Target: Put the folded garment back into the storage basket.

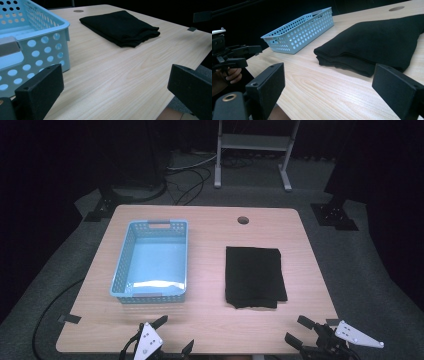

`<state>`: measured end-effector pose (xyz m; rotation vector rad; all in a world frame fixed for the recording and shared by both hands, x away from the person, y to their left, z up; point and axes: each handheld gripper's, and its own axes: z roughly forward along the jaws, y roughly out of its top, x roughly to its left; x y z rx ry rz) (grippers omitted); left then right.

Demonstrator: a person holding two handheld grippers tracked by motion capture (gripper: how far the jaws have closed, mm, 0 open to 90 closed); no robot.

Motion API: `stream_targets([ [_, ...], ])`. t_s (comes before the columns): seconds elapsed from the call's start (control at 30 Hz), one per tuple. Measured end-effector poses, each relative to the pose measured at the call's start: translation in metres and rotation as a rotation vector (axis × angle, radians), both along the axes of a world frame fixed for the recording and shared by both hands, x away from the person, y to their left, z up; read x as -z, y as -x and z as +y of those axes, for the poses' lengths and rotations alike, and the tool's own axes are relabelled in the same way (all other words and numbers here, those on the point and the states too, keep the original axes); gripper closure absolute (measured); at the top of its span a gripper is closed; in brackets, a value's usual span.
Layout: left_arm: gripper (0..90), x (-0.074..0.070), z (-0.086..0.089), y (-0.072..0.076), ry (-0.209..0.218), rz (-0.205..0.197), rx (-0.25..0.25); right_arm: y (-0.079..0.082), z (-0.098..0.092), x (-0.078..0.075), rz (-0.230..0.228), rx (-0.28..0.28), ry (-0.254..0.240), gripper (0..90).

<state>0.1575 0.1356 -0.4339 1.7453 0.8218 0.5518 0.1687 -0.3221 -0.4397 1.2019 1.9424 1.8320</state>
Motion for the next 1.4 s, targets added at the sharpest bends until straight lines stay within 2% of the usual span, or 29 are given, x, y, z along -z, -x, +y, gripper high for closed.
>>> stream_targets([
  [0.27, 0.0, 0.0, -0.003, 0.0, 0.0, 0.005, 0.011, -0.002, 0.005, 0.002, -0.004, -0.009, 0.027, 10.9],
  [0.53, 0.0, 0.0, 0.0, 0.0, 0.008, 0.006, 0.007, -0.006, 0.012, 0.002, 0.0, -0.002, 0.029, 10.9],
  [0.67, 0.0, 0.0, 0.001, 0.0, 0.015, 0.006, 0.003, -0.014, 0.016, 0.004, 0.022, -0.022, 0.041, 10.9],
  [1.03, 0.0, -0.001, 0.001, -0.001, 0.01, 0.004, 0.003, -0.034, 0.027, -0.003, 0.046, -0.084, 0.068, 10.9],
  [1.27, 0.0, -0.001, 0.008, -0.003, 0.022, 0.01, -0.026, -0.042, 0.033, -0.006, 0.042, -0.093, 0.055, 10.9],
  [1.4, 0.0, -0.001, 0.009, -0.003, 0.025, 0.009, -0.027, -0.047, 0.036, -0.01, 0.042, -0.104, 0.067, 10.9],
])
